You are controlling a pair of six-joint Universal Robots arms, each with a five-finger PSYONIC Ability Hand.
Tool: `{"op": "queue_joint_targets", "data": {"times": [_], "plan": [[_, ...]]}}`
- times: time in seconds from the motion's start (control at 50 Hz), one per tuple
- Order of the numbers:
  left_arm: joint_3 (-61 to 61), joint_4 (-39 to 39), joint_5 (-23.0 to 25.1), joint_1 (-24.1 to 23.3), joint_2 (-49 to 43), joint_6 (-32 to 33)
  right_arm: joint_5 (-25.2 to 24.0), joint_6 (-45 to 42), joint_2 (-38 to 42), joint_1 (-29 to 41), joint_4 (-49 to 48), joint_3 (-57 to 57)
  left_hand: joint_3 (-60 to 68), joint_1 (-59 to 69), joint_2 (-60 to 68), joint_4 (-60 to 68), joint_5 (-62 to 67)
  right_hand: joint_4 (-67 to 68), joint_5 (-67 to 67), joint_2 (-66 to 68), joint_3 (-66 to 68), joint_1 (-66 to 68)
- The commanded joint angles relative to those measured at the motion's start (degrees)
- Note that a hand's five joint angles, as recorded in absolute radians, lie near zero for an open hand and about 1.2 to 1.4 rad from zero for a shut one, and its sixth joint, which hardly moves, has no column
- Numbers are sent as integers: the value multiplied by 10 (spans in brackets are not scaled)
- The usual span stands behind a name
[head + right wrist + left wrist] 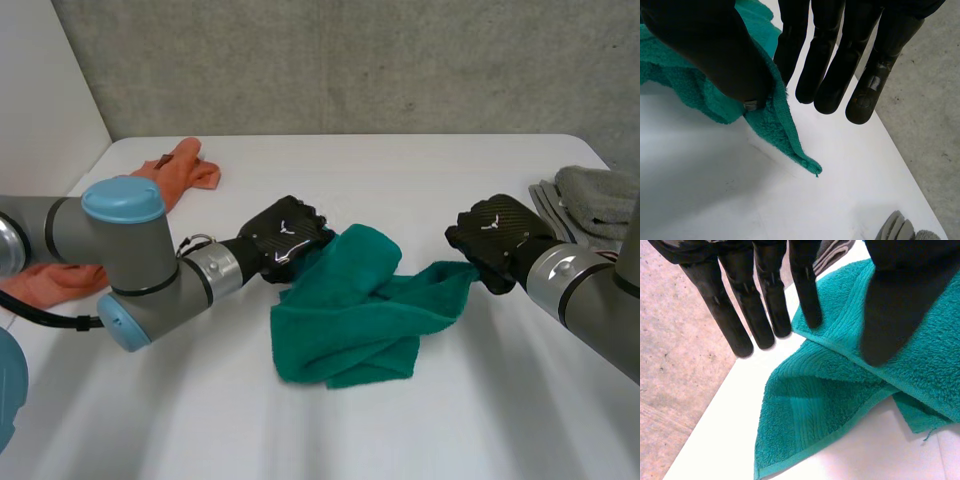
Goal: Fold the laundry.
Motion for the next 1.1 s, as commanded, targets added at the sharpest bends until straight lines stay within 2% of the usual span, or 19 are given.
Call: {"op": "queue_joint_targets", "data": {"times": [0.02,0.14,0.36,0.6,0.88,0.92,0.98,1.1], "plan": [[-20,-5,15,0,8,2,-1,1,0,0,-1,5,-245,-221,-244,-244,-243,118,135,128,122,237],[-19,-7,23,0,-1,3,0,0,0,0,-1,5,-264,-240,-262,-263,-261,118,135,128,122,237],[2,-5,23,-3,-32,9,0,0,1,-1,-15,14,-197,-173,-195,-196,-194,118,135,128,122,237],[14,0,24,-8,-45,10,-1,-2,5,-1,-25,27,106,130,107,107,108,118,135,128,122,237],[17,0,25,-11,-46,10,-1,-3,5,-2,-26,32,133,157,134,134,135,118,135,128,122,237],[17,0,25,-12,-47,10,-1,-3,5,-2,-26,34,161,185,163,163,164,118,135,128,122,237],[17,0,24,-12,-49,10,-1,-3,5,-1,-28,35,346,370,347,347,348,118,135,128,122,237],[18,3,10,-11,-41,13,-1,-3,6,-1,-32,37,346,370,348,348,349,118,135,128,122,237]]}}
